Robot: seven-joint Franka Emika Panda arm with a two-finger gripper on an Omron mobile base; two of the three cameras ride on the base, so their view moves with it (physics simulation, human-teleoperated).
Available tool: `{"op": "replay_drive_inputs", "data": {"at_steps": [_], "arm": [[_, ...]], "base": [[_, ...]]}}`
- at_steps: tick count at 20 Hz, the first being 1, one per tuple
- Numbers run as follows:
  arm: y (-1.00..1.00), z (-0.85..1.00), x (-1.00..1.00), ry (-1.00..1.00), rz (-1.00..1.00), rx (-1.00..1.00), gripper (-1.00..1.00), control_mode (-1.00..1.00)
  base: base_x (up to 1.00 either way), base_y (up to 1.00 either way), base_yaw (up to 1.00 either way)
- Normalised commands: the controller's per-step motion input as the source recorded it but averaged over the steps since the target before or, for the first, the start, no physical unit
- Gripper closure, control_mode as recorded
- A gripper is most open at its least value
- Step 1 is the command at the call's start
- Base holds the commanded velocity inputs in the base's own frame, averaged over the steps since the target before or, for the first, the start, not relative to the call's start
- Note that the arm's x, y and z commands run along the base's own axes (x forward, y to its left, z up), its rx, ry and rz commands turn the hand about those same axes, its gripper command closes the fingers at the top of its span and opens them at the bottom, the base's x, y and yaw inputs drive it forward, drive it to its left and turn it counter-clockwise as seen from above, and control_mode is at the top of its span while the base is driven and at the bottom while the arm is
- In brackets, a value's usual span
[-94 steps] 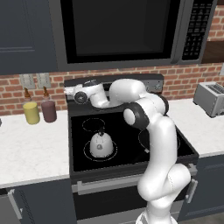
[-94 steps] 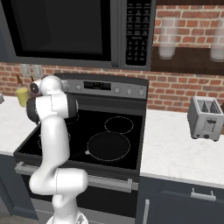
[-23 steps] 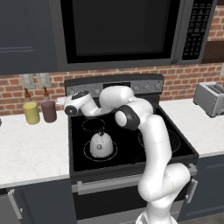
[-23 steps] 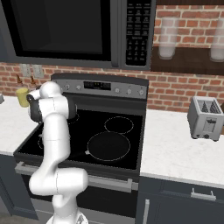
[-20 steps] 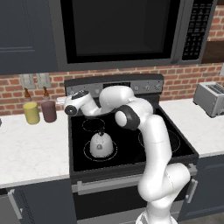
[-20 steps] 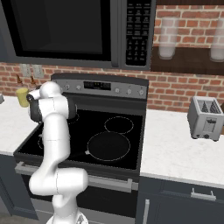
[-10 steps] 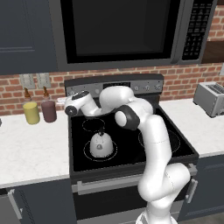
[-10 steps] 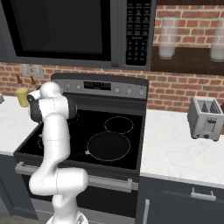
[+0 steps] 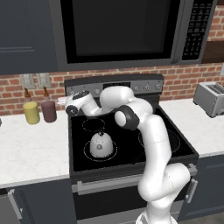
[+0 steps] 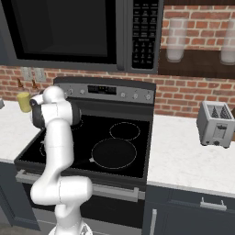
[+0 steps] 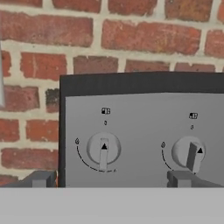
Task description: Pick the kettle from the counter and place it on a stove burner. Then turn the burner on.
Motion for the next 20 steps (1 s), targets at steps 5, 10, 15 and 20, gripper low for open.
{"op": "replay_drive_inputs", "data": {"at_steps": [5,10,15,20], "arm": [[0.0,0.0,0.22,0.0,0.0,0.0,-1.0,-1.0],[0.0,0.0,0.25,0.0,-0.01,0.0,-1.0,-1.0],[0.0,0.0,0.19,0.0,0.0,0.0,-1.0,-1.0],[0.0,0.0,0.11,0.0,0.0,0.0,-1.0,-1.0]], "base": [[0.0,0.0,0.0],[0.0,0.0,0.0],[0.0,0.0,0.0],[0.0,0.0,0.0]]}}
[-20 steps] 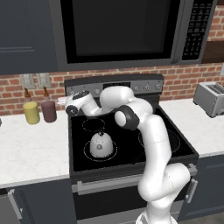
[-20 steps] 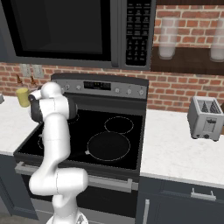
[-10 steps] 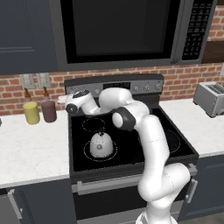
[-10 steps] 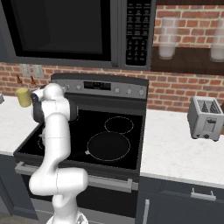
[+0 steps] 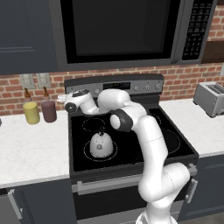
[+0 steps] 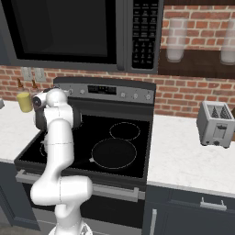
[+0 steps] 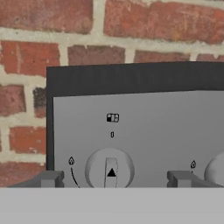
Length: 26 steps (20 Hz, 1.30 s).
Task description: Pick the kettle from the counter and place it on a stove burner. Then turn the burner on.
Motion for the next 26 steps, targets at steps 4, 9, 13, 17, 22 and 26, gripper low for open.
{"op": "replay_drive_inputs", "data": {"at_steps": [4,9,13,17,22,26], "arm": [[0.0,0.0,0.01,0.0,0.0,0.0,-1.0,-1.0],[0.0,0.0,0.0,0.0,0.0,0.0,-1.0,-1.0],[0.0,0.0,0.0,0.0,0.0,0.0,-1.0,-1.0],[0.0,0.0,0.0,0.0,0.0,0.0,-1.0,-1.0],[0.0,0.0,0.0,0.0,0.0,0.0,1.0,-1.0],[0.0,0.0,0.0,0.0,0.0,0.0,1.0,-1.0]], "base": [[0.0,0.0,0.0],[0.0,0.0,0.0],[0.0,0.0,0.0],[0.0,0.0,0.0],[0.0,0.0,0.0],[0.0,0.0,0.0]]}}
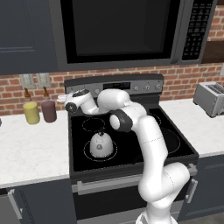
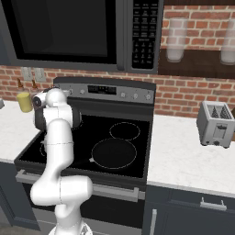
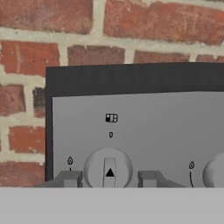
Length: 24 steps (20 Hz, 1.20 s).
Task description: Pick the kettle from the counter and place it on a stove burner. Then turn the burner on.
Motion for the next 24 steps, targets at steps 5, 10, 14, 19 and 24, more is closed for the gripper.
{"op": "replay_drive_inputs", "data": {"at_steps": [5,10,14,19,24], "arm": [[0.0,0.0,0.0,0.0,0.0,0.0,1.0,-1.0],[0.0,0.0,0.0,0.0,0.0,0.0,1.0,-1.0],[0.0,0.0,0.0,0.0,-0.01,-0.01,1.0,-1.0],[0.0,0.0,0.0,-0.01,-0.03,-0.08,1.0,-1.0],[0.0,0.0,0.0,0.0,-0.01,-0.08,1.0,-1.0]], "base": [[0.0,0.0,0.0],[0.0,0.0,0.0],[0.0,0.0,0.0],[0.0,0.0,0.0],[0.0,0.0,0.0]]}}
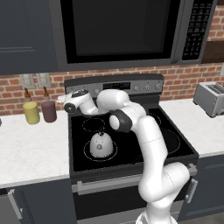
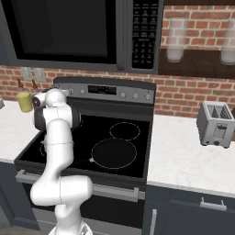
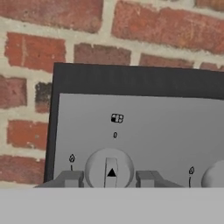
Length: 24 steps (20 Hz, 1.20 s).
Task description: Pick the kettle from the counter and place it on a stove burner. Then turn the burner on.
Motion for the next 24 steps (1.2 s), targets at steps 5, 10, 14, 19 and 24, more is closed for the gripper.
{"op": "replay_drive_inputs", "data": {"at_steps": [5,10,14,19,24], "arm": [[0.0,0.0,0.0,0.0,0.0,-0.05,1.0,-1.0],[-0.01,0.0,0.0,-0.03,0.0,-0.05,1.0,-1.0],[0.0,-0.07,0.0,-0.09,0.0,-0.05,1.0,-1.0],[-0.01,-0.12,0.0,-0.11,0.0,-0.06,1.0,-1.0],[0.0,-0.15,0.0,-0.06,0.0,-0.08,1.0,-1.0]], "base": [[0.0,0.0,0.0],[0.0,0.0,0.0],[0.0,0.0,0.0],[0.0,0.0,0.0],[0.0,0.0,0.0]]}}
